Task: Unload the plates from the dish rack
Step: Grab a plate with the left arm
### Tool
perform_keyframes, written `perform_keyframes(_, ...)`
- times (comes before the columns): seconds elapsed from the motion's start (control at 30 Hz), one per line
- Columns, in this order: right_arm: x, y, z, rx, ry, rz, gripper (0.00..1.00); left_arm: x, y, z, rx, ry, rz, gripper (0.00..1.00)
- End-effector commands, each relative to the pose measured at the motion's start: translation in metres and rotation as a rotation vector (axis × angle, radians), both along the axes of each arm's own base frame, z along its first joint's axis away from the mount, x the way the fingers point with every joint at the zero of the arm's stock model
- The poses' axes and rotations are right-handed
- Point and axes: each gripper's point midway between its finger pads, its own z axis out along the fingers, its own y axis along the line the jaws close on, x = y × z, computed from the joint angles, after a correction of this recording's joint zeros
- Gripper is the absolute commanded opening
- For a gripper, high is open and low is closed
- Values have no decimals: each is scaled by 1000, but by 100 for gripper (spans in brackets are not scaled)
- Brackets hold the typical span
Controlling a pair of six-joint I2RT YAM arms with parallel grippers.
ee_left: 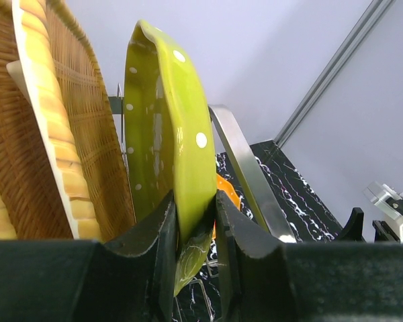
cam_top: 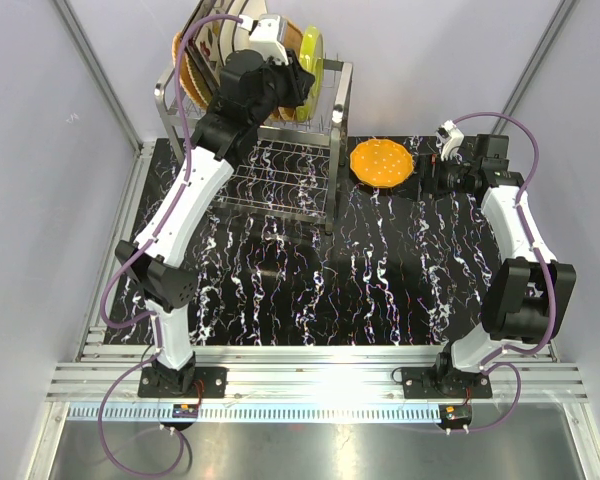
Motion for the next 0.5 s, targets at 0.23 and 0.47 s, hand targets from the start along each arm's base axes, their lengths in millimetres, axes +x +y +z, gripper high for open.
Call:
perform_keyframes(0.23,-2,5,28,16,-78,22,100,-5,35,92,-159,-220,86,0)
perform_keyframes(0.47,-3,6,29,18,-80,23,100,-18,41,119,-183,-281,85,0)
